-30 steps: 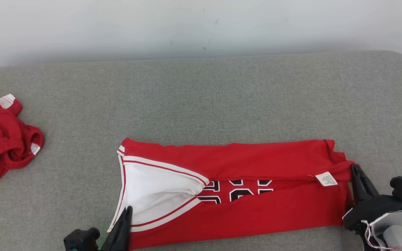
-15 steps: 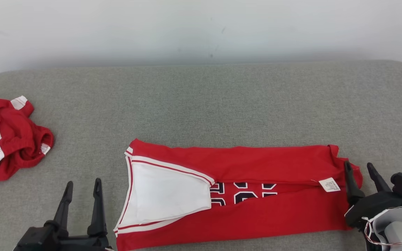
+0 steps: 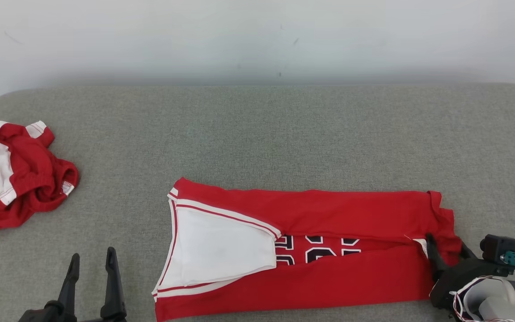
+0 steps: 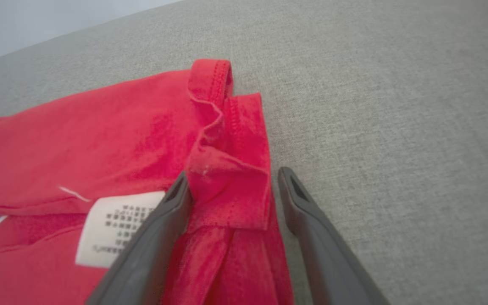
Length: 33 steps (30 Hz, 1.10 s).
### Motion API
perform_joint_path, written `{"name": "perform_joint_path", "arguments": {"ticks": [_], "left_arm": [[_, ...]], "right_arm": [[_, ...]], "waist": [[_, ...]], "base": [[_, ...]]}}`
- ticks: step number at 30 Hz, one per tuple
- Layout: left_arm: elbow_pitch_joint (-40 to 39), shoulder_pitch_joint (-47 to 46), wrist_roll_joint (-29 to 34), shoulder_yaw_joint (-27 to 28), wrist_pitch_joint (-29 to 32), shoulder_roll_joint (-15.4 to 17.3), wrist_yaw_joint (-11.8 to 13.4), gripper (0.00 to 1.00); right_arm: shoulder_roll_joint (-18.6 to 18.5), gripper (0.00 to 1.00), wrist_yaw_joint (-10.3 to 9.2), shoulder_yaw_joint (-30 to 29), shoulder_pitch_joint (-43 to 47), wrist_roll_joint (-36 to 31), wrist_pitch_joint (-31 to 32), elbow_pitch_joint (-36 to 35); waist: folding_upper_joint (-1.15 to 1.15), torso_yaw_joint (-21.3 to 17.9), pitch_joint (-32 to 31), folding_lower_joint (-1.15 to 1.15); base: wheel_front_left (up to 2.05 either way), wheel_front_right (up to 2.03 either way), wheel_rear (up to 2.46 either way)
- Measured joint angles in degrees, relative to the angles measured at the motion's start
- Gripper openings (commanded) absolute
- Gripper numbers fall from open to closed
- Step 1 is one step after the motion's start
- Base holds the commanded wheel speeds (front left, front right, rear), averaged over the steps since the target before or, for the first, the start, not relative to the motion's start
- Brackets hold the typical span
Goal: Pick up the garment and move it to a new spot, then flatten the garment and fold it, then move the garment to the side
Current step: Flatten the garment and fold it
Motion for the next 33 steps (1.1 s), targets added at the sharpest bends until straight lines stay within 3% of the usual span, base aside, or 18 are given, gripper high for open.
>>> {"name": "perform_joint_path", "arguments": {"ticks": [3, 4, 12, 19, 23, 28, 33], "left_arm": [[0.25, -0.01, -0.34, 0.04, 0.00, -0.01, -0.02, 1.00], [0.40, -0.01, -0.38, 0.09, 0.00, 0.00, -0.03, 1.00], [2.20, 0.03, 0.26, 0.38, 0.00, -0.02, -0.04, 1.00], [3.24, 1.06, 1.72, -0.34, 0.00, -0.03, -0.04, 1.00], [3.33, 1.48, 2.09, 0.07, 0.00, -0.03, -0.03, 1.00], [3.37, 2.81, 2.18, 0.76, 0.00, -0.03, 0.01, 1.00], [3.38, 3.59, 2.09, 0.99, 0.00, -0.03, 0.04, 1.00]], "right_arm": [[-0.36, 0.09, -0.05, 1.92, 0.06, 1.63, 0.79, -0.80], [-0.51, 0.00, -0.05, 2.45, 0.09, 2.19, 0.81, -1.00], [-2.57, 0.00, 0.11, 5.55, -0.37, 4.42, 0.30, -0.49], [-9.99, 0.00, 0.13, 5.05, 0.03, 5.33, -0.71, 1.30], [-12.43, 0.00, 0.13, 4.35, 0.63, 6.39, -1.22, 0.33], [-11.57, 0.00, 0.12, 4.69, 1.88, 8.38, -1.30, -5.54], [-8.43, 0.00, 0.11, 6.34, 3.36, 10.74, 0.71, -15.05]], "waist": [[0.00, 0.04, -0.02, 0.00], [0.00, 0.06, -0.04, 0.00], [0.00, -0.03, -0.84, 0.00], [0.00, 0.60, -2.34, 0.01], [0.00, 0.68, -3.17, 0.01], [0.00, 0.25, -4.25, 0.01], [0.00, -0.23, -5.21, 0.00]], "base": [[0.00, 0.00, 0.00], [0.00, 0.00, 0.00], [0.00, 0.00, 0.00], [0.00, 0.00, 0.00], [0.00, 0.00, 0.00], [0.00, 0.00, 0.00], [0.00, 0.00, 0.00]]}}
